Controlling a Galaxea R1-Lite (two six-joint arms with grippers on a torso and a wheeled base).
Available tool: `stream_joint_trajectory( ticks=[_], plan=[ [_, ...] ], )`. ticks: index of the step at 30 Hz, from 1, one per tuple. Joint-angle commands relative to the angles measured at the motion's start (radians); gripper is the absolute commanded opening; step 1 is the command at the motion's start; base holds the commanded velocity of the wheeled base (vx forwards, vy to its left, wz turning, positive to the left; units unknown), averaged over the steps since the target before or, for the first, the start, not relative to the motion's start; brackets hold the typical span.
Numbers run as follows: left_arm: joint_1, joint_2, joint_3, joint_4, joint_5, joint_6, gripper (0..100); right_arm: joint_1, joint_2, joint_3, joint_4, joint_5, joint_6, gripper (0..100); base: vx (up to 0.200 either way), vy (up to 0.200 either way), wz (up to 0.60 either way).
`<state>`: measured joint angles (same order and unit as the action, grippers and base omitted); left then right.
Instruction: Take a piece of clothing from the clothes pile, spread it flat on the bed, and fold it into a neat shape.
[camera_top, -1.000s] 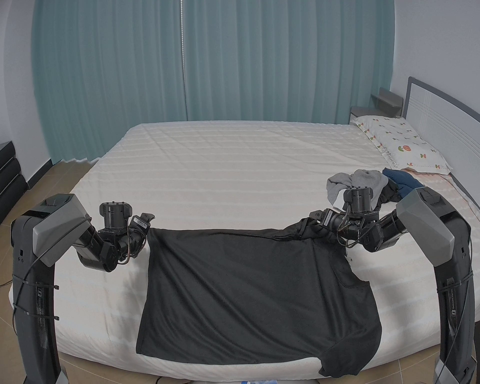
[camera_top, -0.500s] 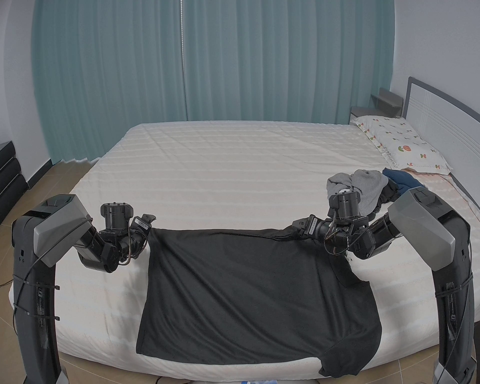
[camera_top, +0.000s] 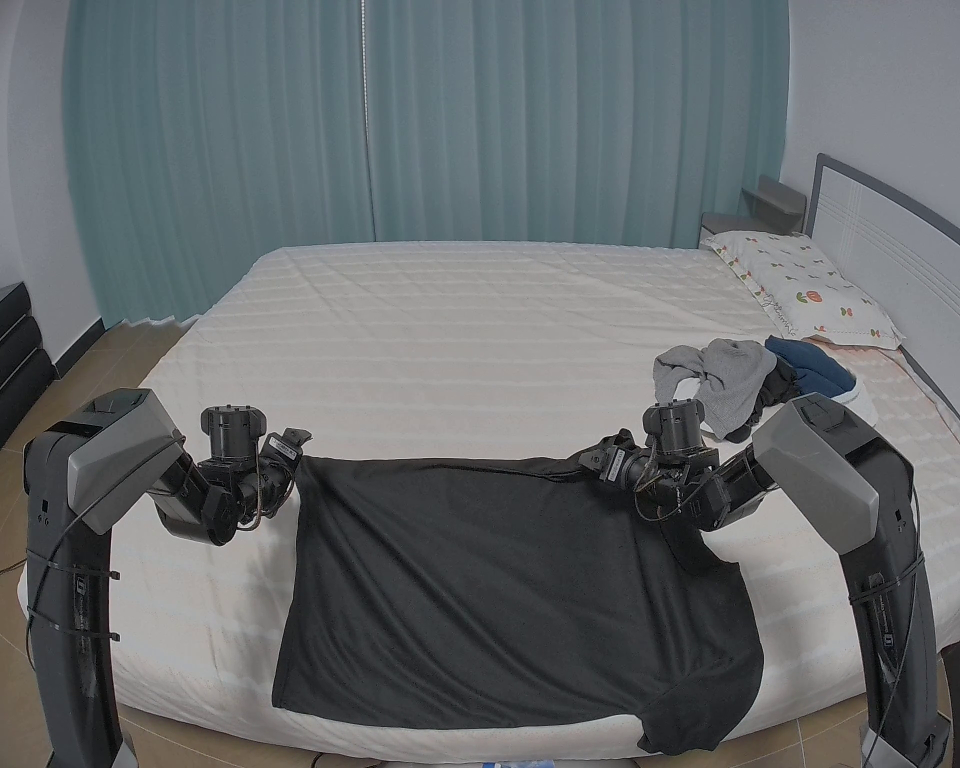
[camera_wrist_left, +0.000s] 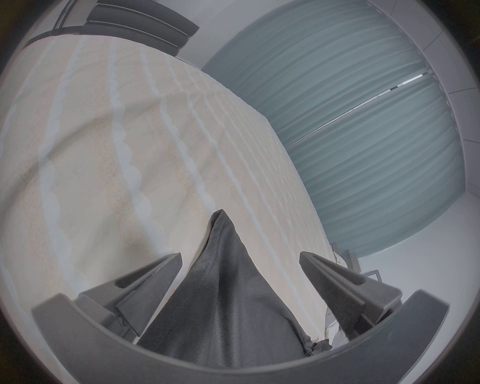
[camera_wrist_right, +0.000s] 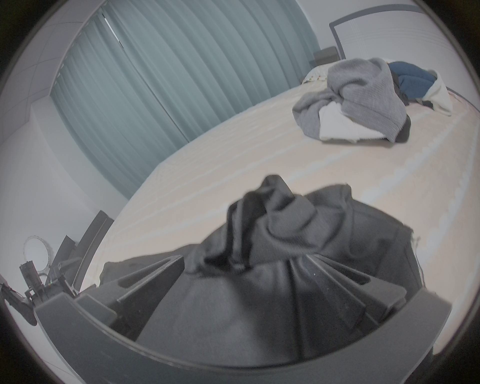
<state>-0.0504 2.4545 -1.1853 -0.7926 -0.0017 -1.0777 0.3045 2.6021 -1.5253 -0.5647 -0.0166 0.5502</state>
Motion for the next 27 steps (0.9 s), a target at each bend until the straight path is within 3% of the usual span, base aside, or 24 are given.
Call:
stream_joint_trajectory(
  ticks=[1,6,10,21,27],
  plan=[
    [0.0,0.005,0.0,-0.001,0.0,0.008,100,-0.008,0.111,-0.162,0.0,-0.054,0.0,100,0.0,0.0,0.0],
    [0.0,0.011,-0.004,-0.001,0.017,0.019,100,-0.028,0.193,-0.369,-0.029,-0.126,0.011,100,0.0,0.0,0.0],
    [-0.006,0.014,-0.005,-0.001,0.019,0.021,100,-0.047,0.242,-0.475,-0.038,-0.129,0.011,100,0.0,0.0,0.0],
    [-0.006,0.014,-0.005,-0.001,0.02,0.021,100,-0.09,0.208,-0.472,-0.018,-0.16,0.004,100,0.0,0.0,0.0],
    [-0.006,0.014,-0.005,-0.001,0.02,0.021,100,-0.122,0.111,-0.346,-0.009,-0.146,-0.004,100,0.0,0.0,0.0]
  ],
)
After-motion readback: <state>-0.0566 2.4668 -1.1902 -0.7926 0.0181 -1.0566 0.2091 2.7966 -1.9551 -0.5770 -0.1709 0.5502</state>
